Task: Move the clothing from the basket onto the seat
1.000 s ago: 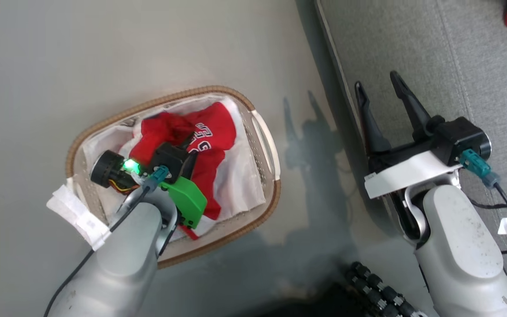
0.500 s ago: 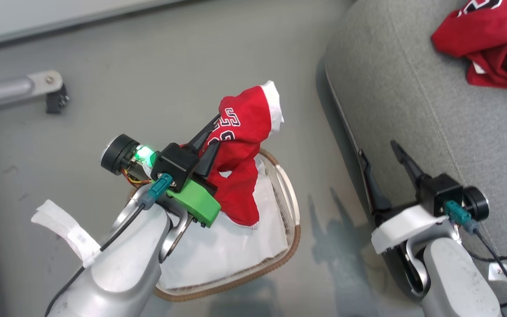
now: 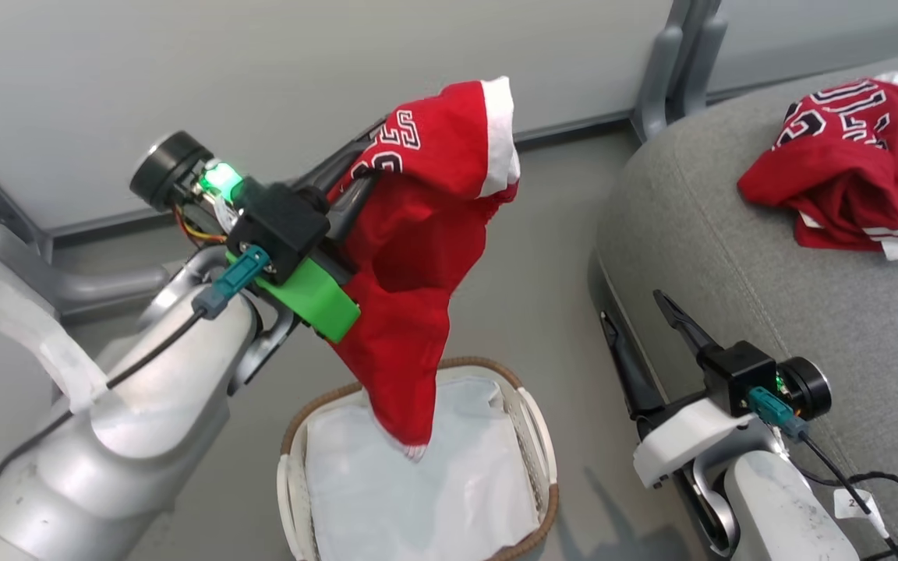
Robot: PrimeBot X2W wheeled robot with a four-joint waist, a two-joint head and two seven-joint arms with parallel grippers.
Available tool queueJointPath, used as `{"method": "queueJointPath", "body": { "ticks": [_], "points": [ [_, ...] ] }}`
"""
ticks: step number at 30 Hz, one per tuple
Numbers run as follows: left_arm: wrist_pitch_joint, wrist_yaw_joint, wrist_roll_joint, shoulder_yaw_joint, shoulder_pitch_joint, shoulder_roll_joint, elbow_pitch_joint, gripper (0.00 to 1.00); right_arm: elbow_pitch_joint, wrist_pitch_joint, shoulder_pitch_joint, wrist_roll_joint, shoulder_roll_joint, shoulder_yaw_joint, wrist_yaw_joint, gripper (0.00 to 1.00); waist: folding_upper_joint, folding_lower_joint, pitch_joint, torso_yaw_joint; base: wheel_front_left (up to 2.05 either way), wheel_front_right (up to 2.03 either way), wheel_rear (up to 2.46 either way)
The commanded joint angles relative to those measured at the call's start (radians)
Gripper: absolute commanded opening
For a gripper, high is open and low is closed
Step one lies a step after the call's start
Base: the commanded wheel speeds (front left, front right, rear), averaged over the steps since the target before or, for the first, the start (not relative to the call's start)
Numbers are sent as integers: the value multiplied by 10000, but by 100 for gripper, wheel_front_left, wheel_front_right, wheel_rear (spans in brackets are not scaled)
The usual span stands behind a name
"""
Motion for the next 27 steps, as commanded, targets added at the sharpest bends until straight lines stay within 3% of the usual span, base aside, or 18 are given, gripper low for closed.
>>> {"method": "queueJointPath", "body": {
  "ticks": [1, 8, 21, 27],
  "points": [
    [-8, 4, -169, -164, -316, 136, -60, 0, 24, -24, -118, -109, -38, 103, -12, 100, 0, 1, -606, 127, 0, 0, 0],
    [-6, 5, -632, -610, -975, 351, -279, 0, 130, -24, -723, -323, -36, 590, -14, 100, 0, 1, -839, 205, 0, 0, 0],
    [-6, 5, -799, -1091, -783, 63, -809, 0, 641, -24, -2215, -750, -35, 1308, -12, 100, 0, 1, -1033, 590, 0, 0, 0],
    [-6, 5, -973, -1562, -656, -2, -994, 0, 1181, -24, -2982, -472, -208, 2136, -14, 100, 0, 1, -1050, 750, 0, 0, 0]
  ]
}}
